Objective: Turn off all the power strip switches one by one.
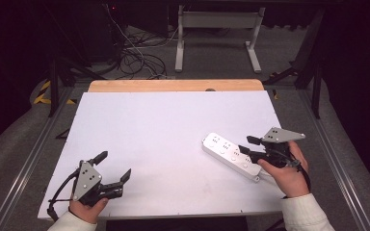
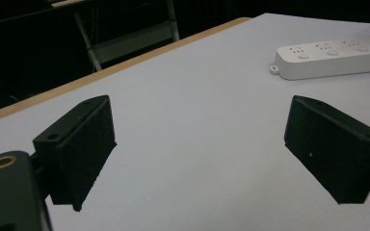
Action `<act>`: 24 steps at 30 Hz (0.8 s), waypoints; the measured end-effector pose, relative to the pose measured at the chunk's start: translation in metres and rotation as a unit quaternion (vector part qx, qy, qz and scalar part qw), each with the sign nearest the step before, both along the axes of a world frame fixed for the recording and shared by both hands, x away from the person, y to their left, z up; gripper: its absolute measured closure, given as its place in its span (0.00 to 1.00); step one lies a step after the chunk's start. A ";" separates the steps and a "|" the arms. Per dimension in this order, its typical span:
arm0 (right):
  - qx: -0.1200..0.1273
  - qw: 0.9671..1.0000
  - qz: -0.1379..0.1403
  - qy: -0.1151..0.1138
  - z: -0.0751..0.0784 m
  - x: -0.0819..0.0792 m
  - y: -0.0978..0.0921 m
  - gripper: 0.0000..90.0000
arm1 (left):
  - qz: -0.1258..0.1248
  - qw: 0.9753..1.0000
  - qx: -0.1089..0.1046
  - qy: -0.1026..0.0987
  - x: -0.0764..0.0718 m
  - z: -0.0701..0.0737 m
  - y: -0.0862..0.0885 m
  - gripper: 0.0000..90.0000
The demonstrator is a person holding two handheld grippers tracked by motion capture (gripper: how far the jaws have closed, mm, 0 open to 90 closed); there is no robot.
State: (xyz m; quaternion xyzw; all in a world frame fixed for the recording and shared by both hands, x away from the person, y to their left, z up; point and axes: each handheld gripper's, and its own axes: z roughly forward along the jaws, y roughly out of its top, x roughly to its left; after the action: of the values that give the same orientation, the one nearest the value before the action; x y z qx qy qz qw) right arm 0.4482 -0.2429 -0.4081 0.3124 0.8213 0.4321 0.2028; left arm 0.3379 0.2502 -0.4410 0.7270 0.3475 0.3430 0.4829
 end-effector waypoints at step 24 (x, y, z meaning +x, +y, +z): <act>-0.122 0.976 -0.040 0.177 -0.008 0.013 0.016 1.00 | -0.001 1.000 0.004 0.001 0.000 0.000 0.000 0.13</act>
State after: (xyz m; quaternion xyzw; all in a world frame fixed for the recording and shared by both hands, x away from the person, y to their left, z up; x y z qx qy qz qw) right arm 0.4607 -0.2268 -0.4164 0.3893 0.8774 0.2587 0.1080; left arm 0.3378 0.2500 -0.4414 0.7296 0.3460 0.3425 0.4802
